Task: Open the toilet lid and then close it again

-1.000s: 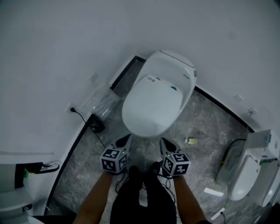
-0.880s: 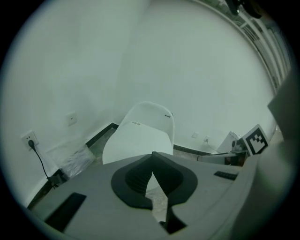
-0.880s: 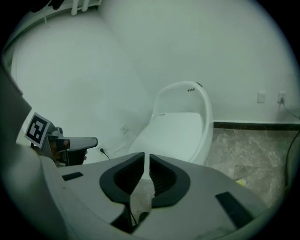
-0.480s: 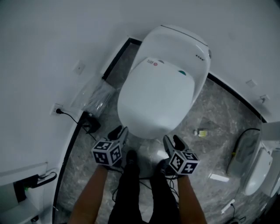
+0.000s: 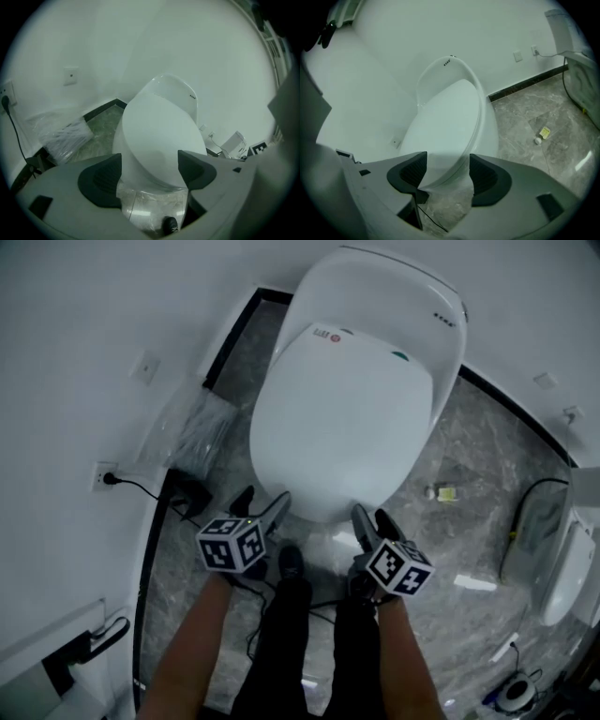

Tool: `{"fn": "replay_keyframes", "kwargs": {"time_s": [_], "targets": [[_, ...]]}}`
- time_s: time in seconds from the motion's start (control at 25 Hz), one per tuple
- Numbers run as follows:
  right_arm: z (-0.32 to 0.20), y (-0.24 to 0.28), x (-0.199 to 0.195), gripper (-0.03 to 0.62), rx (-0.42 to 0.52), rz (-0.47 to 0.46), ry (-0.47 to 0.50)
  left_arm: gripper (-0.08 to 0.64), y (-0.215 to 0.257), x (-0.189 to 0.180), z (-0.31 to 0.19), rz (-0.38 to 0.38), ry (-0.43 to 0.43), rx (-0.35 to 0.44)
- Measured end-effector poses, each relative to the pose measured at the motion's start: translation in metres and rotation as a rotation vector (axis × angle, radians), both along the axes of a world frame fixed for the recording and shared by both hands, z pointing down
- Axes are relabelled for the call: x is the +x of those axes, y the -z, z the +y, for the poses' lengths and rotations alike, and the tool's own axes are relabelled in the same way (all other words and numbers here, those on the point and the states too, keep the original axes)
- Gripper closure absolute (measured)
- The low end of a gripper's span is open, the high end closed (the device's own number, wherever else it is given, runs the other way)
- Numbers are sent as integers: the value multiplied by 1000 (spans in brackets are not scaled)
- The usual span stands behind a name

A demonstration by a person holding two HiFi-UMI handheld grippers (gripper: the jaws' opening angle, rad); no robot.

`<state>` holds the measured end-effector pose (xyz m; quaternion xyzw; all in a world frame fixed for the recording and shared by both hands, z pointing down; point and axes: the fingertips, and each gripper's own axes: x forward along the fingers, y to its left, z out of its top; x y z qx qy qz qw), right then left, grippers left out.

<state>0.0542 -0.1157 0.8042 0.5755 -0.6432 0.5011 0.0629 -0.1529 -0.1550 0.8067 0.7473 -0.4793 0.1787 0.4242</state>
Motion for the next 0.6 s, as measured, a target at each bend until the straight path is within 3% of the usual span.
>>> {"fn": "replay_keyframes", "kwargs": {"time_s": [0.32, 0.6], "targets": [[-4, -2, -7, 313, -42, -6, -87, 196, -7, 15, -2, 52, -69, -46], [-3, 3, -6, 314, -78, -26, -108, 196, -4, 18, 2, 13, -105, -52]]}}
